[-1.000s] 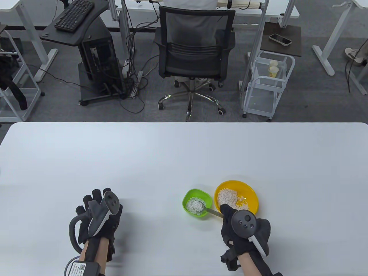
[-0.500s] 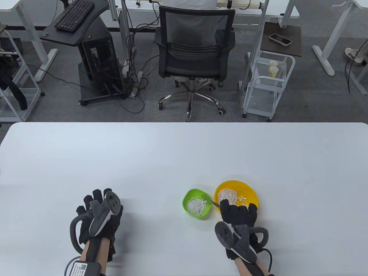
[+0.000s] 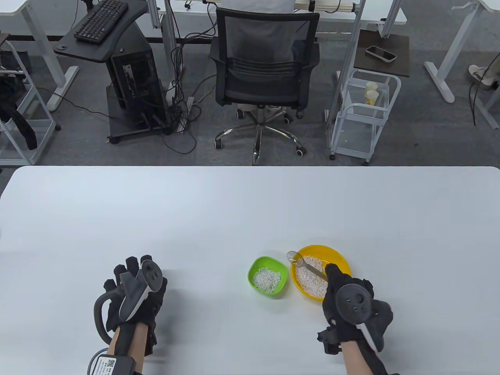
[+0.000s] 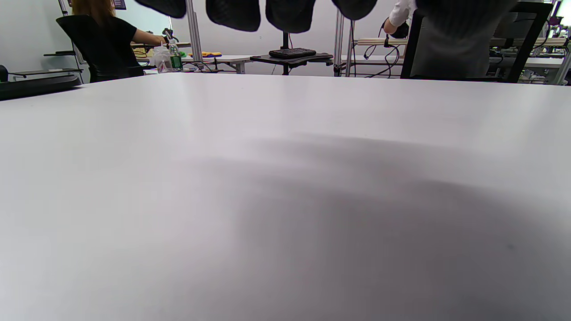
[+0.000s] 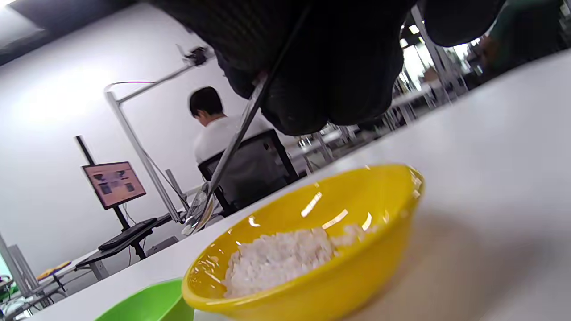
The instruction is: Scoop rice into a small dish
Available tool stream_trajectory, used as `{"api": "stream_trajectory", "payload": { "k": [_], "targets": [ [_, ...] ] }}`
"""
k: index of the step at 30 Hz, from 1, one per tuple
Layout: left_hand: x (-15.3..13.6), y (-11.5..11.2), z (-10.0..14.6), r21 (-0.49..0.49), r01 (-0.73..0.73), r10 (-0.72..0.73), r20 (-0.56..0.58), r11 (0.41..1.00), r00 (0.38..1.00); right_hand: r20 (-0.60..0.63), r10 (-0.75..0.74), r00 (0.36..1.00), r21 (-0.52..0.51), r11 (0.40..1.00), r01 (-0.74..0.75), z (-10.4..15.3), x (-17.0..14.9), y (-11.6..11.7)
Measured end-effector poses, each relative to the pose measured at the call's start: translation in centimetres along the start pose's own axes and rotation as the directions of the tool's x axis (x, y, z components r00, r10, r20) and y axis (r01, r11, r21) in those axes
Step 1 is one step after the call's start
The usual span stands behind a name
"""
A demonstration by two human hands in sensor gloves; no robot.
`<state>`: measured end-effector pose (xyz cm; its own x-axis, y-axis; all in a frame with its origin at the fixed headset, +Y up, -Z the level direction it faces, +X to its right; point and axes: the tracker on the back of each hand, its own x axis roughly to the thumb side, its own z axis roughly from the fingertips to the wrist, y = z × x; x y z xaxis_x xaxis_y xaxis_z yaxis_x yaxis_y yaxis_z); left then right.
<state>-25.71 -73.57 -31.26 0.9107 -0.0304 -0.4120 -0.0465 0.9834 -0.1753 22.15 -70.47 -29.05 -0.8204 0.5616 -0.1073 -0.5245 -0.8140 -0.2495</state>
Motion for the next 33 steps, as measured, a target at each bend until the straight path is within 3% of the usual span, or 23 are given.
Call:
{"api": "stream_trajectory", "payload": {
  "k": [3, 6, 13, 23, 33],
  "targets": [
    [0.0, 0.0, 0.0, 0.001, -0.001, 0.001, 0.001, 1.0, 1.0, -0.135, -0.119, 0.984, 0.109, 0.985, 0.134, -1.1, -2.3, -0.1],
    [0.0, 0.0, 0.0, 0.003, -0.007, 0.007, 0.002, 1.0, 1.0, -0.173, -0.066, 0.983, 0.117, 0.989, 0.087, -1.4, -2.9, 0.0],
    [-0.1, 0.0, 0.0, -0.002, -0.002, 0.002, 0.0, 1.0, 1.0, -0.156, 0.047, 0.987, 0.208, 0.978, -0.013, -1.3, -2.3, 0.9],
    [-0.1, 0.1, 0.1, -0.004, -0.004, 0.004, 0.0, 1.0, 1.0, -0.152, 0.037, 0.988, 0.229, 0.973, -0.001, -1.2, -2.3, 0.9],
    [-0.1, 0.2, 0.1, -0.002, -0.004, 0.004, 0.0, 1.0, 1.0, -0.142, 0.142, 0.98, 0.231, 0.967, -0.106, -1.0, -1.9, 0.8]
  ]
}}
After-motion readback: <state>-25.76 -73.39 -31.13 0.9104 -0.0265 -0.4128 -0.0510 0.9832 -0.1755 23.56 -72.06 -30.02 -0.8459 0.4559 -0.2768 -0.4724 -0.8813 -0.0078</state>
